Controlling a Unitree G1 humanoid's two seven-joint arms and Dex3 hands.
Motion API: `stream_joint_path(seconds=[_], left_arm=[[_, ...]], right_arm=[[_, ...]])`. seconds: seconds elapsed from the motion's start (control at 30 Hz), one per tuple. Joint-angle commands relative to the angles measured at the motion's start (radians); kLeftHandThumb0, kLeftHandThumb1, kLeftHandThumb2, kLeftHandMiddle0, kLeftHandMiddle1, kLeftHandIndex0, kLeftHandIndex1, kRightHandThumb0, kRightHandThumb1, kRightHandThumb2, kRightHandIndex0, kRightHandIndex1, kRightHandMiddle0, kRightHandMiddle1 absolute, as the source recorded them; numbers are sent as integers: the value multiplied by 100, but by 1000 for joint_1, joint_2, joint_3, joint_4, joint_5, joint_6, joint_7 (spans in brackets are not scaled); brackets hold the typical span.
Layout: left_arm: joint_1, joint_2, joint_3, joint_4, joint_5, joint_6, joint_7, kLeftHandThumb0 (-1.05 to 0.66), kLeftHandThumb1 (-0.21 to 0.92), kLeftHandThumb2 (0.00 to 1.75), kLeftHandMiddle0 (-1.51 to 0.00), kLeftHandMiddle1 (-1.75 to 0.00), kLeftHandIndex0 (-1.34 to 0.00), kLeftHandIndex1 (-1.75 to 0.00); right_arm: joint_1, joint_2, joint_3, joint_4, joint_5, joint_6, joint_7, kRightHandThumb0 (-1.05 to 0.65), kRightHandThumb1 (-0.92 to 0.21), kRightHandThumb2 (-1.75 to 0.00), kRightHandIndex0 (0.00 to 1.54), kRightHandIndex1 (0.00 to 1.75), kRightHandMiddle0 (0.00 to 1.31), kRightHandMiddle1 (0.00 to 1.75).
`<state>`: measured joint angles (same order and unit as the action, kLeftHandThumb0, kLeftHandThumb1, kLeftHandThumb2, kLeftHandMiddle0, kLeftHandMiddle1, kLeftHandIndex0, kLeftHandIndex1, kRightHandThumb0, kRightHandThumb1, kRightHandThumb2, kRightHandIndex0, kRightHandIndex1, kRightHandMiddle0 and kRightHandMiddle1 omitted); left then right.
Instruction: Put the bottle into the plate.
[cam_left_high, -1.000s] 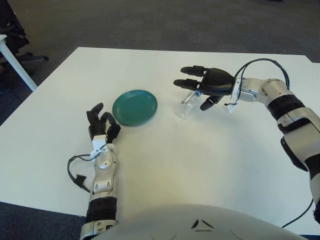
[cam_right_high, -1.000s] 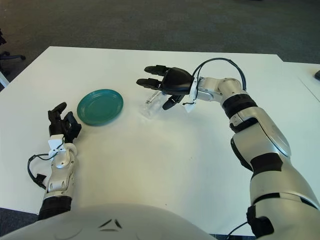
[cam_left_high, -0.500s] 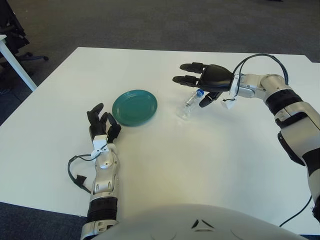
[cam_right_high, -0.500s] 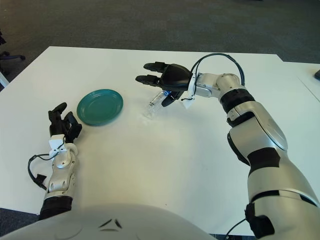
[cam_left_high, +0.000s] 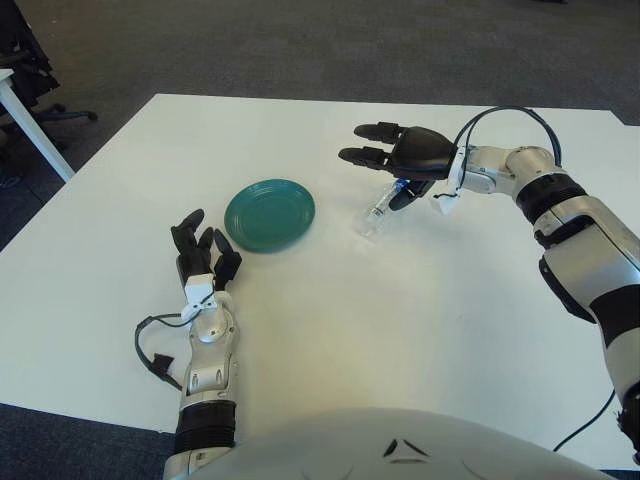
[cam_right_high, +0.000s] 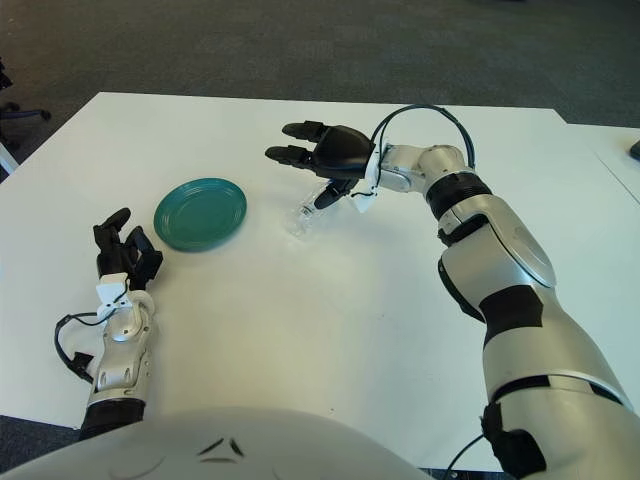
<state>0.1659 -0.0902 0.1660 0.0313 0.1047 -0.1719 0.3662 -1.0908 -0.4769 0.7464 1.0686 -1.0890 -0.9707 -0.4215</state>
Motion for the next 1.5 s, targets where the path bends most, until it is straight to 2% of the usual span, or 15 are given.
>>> stream_joint_path(seconds=[0.0, 0.47, 0.73, 1.2, 1.47], left_arm=[[31, -5, -13, -35, 13, 8, -8, -74, 92, 87, -36, -33, 0, -102], [120, -12, -36, -118, 30, 19, -13, -74, 92, 86, -37, -31, 0, -102], [186, -15, -45, -171, 29, 17, -31, -76, 92, 88, -39, -30, -1, -102], [264, -2, -25, -192, 19, -50, -60, -76, 92, 87, -40, -30, -2, -102], [293, 6, -11, -205, 14, -54, -78, -78, 92, 88, -42, -30, -3, -103]], right_arm=[[2, 26, 20, 20, -9, 16, -33, -105, -92, -67, 0, 0, 0, 0], [34, 85, 37, 65, 30, 13, -44, -105, -92, -70, 0, 0, 0, 0], [76, 115, 35, 72, 45, 26, -54, -105, -92, -71, 0, 0, 0, 0], [135, 118, 45, 73, 33, 34, -92, -105, -92, -70, 0, 0, 0, 0], [161, 117, 39, 98, 43, 39, -89, -105, -92, -65, 0, 0, 0, 0]])
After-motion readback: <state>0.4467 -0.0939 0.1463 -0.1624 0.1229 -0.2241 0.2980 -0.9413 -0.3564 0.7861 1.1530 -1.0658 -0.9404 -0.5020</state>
